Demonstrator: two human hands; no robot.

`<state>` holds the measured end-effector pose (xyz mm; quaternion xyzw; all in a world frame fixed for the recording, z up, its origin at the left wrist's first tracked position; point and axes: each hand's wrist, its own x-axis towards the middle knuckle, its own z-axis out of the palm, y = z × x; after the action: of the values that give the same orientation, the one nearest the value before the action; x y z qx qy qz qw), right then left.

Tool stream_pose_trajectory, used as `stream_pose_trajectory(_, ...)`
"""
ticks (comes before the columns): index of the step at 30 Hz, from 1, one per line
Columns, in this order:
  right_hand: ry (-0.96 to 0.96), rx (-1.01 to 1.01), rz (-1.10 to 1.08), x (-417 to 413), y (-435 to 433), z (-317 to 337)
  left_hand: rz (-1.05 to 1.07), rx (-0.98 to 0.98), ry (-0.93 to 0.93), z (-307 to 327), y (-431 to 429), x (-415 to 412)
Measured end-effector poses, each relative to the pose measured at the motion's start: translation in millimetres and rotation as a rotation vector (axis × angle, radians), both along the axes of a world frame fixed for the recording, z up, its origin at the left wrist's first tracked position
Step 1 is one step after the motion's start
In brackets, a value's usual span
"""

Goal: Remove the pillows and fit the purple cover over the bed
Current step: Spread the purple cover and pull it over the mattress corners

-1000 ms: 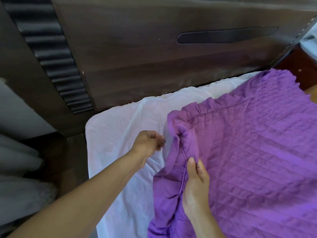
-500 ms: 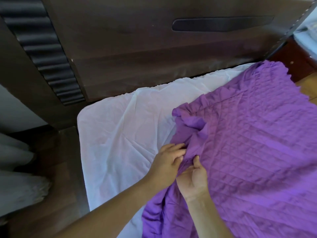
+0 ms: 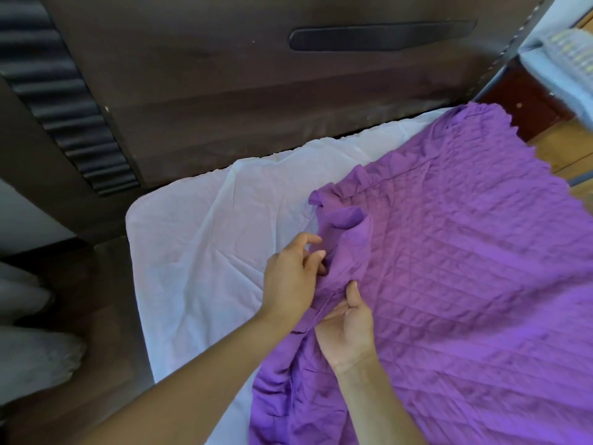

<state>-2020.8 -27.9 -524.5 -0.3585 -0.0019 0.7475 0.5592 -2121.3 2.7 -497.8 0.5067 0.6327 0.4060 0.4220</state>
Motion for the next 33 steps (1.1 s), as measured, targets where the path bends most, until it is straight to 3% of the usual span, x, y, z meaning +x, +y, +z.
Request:
stream_pose_trajectory(5, -0.002, 0.049, -0.060, 13.1, -5.8, -4.9, 0.138, -0.023, 0.181, -15.6, 3.2, -16.9)
stream_pose_trajectory(9, 0.046, 0.104, -0.144, 47.9, -13.3, -15.4, 0.138, -0.031, 0.158, -33.4, -18.6, -19.0)
stream_pose_trajectory(13, -0.034, 0.192, -0.149, 92.5, -26.0, -31.7, 0.048, -0.059, 0.086, -47.4, -36.3, 1.7)
stream_pose_trajectory(16, -0.108, 0.013, -0.244, 110.7, -32.8, -18.1, -0.069, -0.058, 0.059, -50.3, -41.4, 24.0)
stream_pose_trajectory(20, -0.477, -0.114, -0.335, 128.3, -43.7, -20.7, -0.266, -0.047, 0.037, -51.2, -46.0, 62.6)
stream_pose_trajectory(23, -0.970, -0.217, -0.306, 134.0, -49.6, -22.2, -0.437, -0.030, 0.076, -49.7, -50.2, 91.1)
stream_pose_trajectory(29, -1.399, -0.058, -0.057, 146.1, -59.8, -5.3, -0.634, -0.024, 0.215, -43.0, -62.7, 134.7)
stream_pose_trajectory(33, -1.824, 0.260, 0.116, 154.2, -62.3, 13.7, -0.718, 0.032, 0.383, -48.1, -68.2, 150.0)
